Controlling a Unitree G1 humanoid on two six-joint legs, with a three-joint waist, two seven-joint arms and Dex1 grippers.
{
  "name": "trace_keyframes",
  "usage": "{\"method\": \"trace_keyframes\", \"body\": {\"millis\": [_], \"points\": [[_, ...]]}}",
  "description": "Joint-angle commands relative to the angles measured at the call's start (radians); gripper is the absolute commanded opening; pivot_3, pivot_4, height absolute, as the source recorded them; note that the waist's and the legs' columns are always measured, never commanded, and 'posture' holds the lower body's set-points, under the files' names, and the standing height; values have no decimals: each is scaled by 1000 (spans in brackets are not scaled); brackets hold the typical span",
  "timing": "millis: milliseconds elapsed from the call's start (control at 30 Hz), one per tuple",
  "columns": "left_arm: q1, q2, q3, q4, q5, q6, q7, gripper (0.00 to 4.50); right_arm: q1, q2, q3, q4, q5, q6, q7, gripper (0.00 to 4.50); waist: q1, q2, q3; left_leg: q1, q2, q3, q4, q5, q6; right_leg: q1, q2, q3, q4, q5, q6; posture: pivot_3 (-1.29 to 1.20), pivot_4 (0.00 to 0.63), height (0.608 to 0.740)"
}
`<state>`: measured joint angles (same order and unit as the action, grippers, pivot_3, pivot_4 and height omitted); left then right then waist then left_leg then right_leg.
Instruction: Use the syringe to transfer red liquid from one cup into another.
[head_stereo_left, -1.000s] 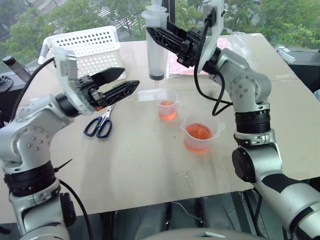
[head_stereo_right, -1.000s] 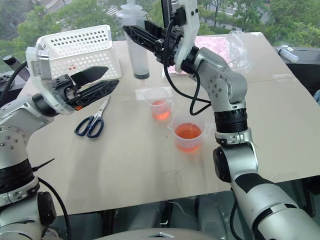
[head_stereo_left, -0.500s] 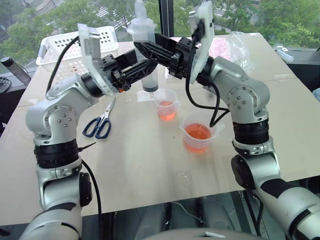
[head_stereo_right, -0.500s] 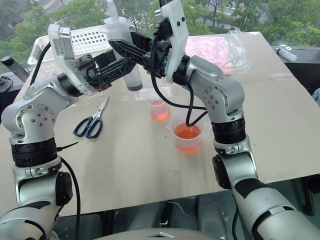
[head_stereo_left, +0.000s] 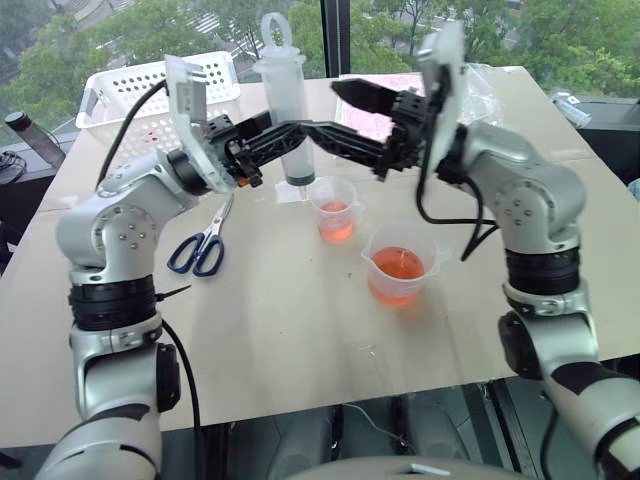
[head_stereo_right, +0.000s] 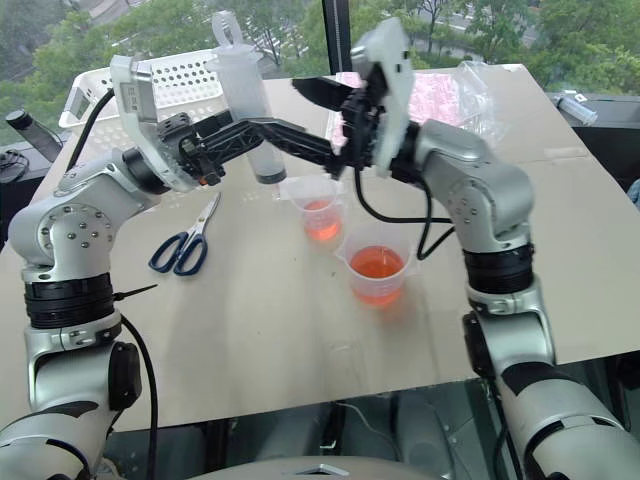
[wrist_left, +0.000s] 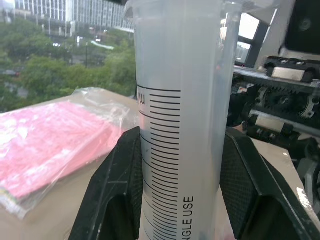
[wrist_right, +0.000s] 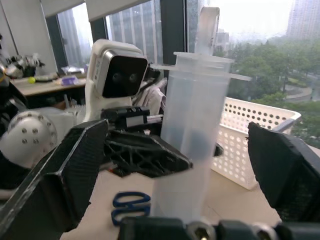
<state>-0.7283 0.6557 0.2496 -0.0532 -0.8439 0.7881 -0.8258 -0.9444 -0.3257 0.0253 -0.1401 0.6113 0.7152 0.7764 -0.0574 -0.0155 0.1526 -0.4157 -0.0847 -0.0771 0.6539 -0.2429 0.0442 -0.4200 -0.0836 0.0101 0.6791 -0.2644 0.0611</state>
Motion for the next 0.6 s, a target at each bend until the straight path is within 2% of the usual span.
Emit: {"method": "trace_keyframes", "body": {"millis": [33,167,333,500,600], "points": [[-30,48,85,14,-89,139,75,1499,71,-185,-32,-136,-19,-79,162,4500,10,0,0,0,0,0,0,0,0,0,0,0,0,0,0,0,150,740],[-50,96,131,18,-179,335,181,1499,230,-348,-122,-275,37,-96,238,4500,16,-1,0,0,0,0,0,0,0,0,0,0,0,0,0,0,150,740],[-42,182,178,61,-267,659,308,1499,406,-419,-257,-403,130,-91,223,4500,14,-1,0,0,0,0,0,0,0,1,0,1,0,0,0,0,150,740],[4,215,123,123,-213,819,363,1499,516,-462,-365,-510,271,-46,178,4500,24,-1,0,2,0,0,0,0,0,3,0,0,0,0,0,0,150,740],[-55,162,67,240,-144,826,439,1499,601,-500,-419,-560,318,-31,160,4500,42,-1,0,2,0,0,1,0,0,4,0,0,-1,0,0,0,150,740]]}}
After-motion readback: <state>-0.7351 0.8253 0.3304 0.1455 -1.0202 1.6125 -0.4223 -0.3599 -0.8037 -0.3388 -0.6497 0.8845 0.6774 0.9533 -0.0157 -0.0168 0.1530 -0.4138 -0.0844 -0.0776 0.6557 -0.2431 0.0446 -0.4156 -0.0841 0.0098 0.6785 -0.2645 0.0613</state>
